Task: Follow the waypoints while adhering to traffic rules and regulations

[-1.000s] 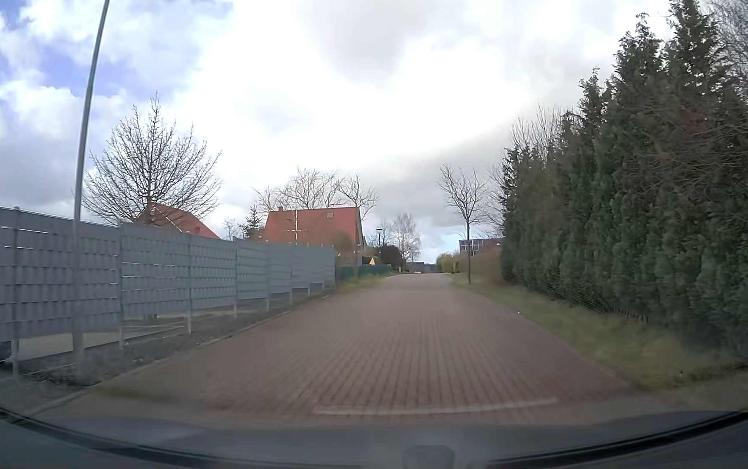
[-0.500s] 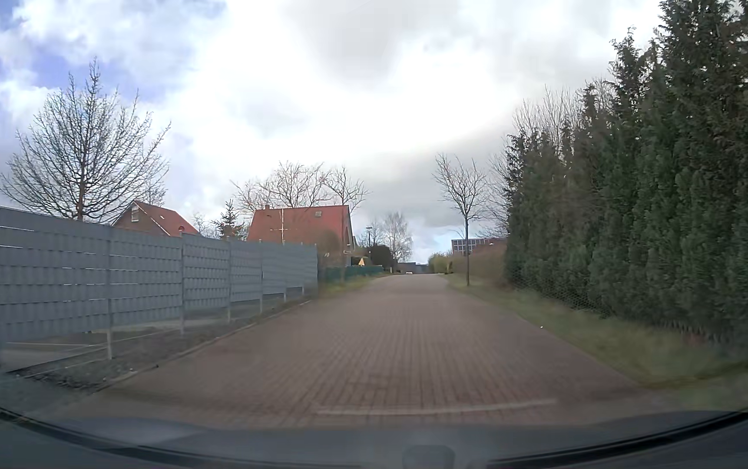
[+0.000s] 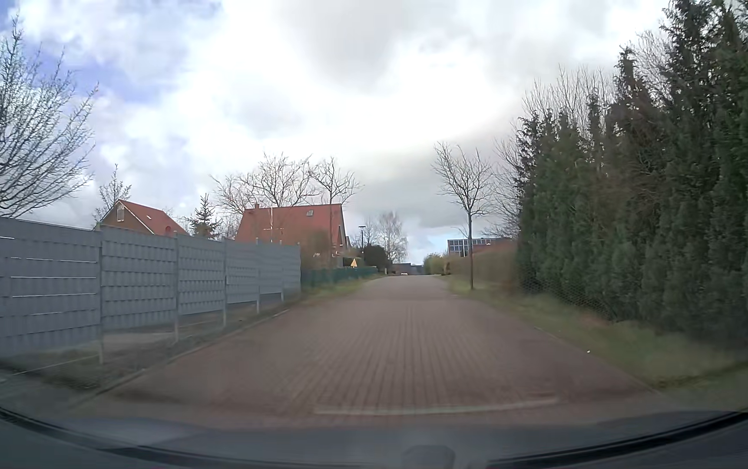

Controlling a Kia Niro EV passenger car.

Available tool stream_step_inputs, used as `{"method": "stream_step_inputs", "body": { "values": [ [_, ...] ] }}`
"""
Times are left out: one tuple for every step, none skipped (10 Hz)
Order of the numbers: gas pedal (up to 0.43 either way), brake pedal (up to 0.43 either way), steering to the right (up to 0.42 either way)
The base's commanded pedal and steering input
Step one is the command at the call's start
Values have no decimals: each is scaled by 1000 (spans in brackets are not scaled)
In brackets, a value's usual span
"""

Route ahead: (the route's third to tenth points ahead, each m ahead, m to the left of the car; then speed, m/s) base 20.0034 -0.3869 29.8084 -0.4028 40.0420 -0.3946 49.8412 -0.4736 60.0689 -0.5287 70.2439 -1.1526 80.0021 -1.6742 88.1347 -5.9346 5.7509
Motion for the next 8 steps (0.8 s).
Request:
{"method": "stream_step_inputs", "body": {
  "values": [
    [169,0,11],
    [169,0,12],
    [169,0,11],
    [169,0,11],
    [169,0,11],
    [177,0,11],
    [189,0,11],
    [189,0,11]
  ]
}}
